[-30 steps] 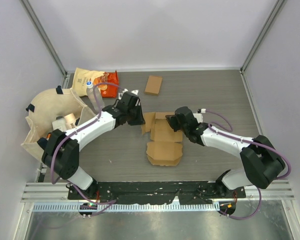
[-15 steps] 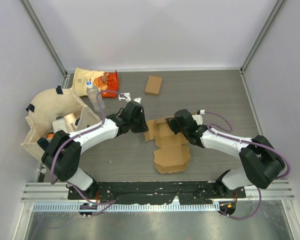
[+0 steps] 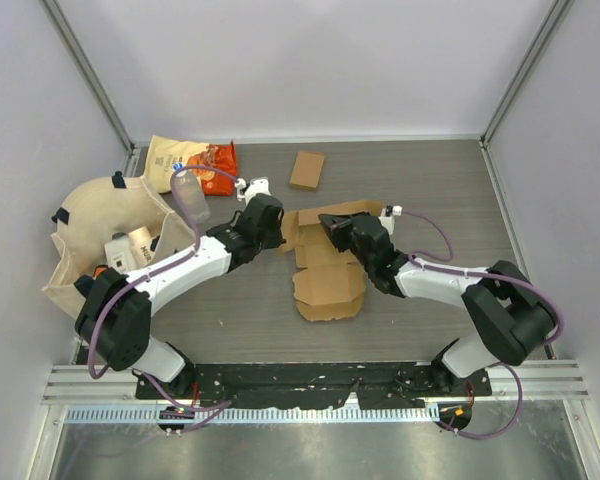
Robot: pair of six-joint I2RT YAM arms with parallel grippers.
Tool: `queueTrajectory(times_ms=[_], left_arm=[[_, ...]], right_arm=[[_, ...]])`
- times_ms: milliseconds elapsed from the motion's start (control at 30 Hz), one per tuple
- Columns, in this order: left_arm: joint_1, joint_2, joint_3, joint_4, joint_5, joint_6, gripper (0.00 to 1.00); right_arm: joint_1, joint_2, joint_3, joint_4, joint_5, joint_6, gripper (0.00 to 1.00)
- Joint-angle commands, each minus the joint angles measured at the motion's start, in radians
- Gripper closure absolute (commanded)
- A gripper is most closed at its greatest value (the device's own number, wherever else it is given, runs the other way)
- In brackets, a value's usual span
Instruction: Fold the paper box
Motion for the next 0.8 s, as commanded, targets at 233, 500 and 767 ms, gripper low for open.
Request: queueTrajectory(times_ms=[233, 500, 767], left_arm=[[0.006, -0.015, 0.031, 0.104, -0.038, -0.014, 1.00], [-0.022, -0.012, -0.063, 0.239, -0.052, -0.045, 1.00], [-0.071, -0.023, -0.138, 0.377, -0.223, 0.044, 1.00]], right_arm=[[0.008, 0.162, -0.124, 0.625, -0.102, -0.107, 0.99], [0.010, 0.213, -0.198, 0.813, -0.150, -0.140, 0.99], [0.034, 0.168, -0.319, 0.905, -0.157, -0.089, 0.99]])
